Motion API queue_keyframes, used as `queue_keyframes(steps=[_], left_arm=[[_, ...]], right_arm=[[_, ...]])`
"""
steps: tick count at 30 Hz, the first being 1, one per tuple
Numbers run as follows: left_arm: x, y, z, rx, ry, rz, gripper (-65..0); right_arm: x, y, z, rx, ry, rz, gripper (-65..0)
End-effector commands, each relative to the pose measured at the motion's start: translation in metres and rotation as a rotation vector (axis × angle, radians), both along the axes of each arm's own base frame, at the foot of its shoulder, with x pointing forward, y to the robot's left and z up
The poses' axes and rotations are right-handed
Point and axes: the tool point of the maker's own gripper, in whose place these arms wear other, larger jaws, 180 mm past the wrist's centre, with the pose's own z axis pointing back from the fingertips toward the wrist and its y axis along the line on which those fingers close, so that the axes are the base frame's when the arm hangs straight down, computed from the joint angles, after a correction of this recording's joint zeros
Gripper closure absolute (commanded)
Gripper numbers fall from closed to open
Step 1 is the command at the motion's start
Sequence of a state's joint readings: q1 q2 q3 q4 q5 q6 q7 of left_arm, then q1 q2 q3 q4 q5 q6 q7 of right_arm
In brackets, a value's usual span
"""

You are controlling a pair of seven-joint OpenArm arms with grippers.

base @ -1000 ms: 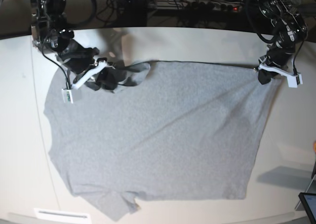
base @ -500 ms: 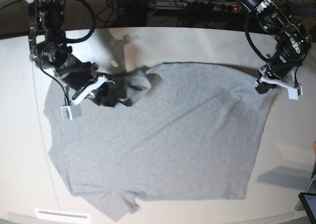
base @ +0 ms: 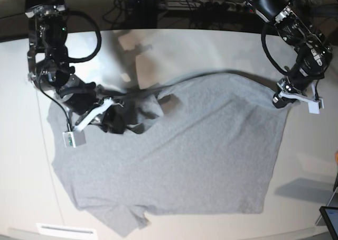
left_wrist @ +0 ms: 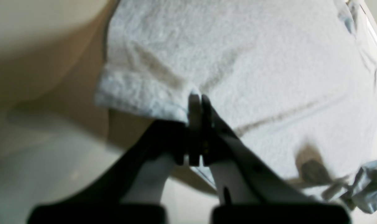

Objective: Fold the T-shirt properly
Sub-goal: 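Lift both shoulder corners and drag the shirt toward the robot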

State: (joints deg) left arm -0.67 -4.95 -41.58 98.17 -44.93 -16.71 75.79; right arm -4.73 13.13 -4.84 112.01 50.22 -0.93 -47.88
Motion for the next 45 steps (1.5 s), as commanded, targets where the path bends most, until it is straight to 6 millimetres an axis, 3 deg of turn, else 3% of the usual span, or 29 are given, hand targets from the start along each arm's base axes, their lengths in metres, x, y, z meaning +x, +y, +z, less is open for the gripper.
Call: queue_keyframes(steps=[1,8,16,26,31,45], left_arm=[[0.008,0.003,0.010,0.007,-0.043,0.000,0.0],[0.028,0.003,0.014,-0.029,-0.074,0.009,0.0],[0.036,0.017,0.003,-0.151,-0.069,0.119,0.0],[0.060,0.017,0.014,-0.186,-0.108,0.120,0.0],[0.068,0.012,0.006,-0.231,-0.095,0.115,0.0],[0.080,0.021,0.004,-0.172,-0.128,0.124,0.0]], right_arm=[[0.008,-0.001,0.017,0.012,-0.061,-0.001,0.0],[0.018,-0.003,0.025,0.012,-0.089,-0.008,0.0],[0.036,-0.034,0.028,0.001,-0.100,-0.093,0.0],[0.053,-0.043,0.033,-0.003,-0.113,-0.116,0.0],[0.060,-0.048,0.022,-0.005,-0.081,-0.129,0.0],[0.073,-0.054,0.009,-0.006,-0.042,-0.145,-0.3]])
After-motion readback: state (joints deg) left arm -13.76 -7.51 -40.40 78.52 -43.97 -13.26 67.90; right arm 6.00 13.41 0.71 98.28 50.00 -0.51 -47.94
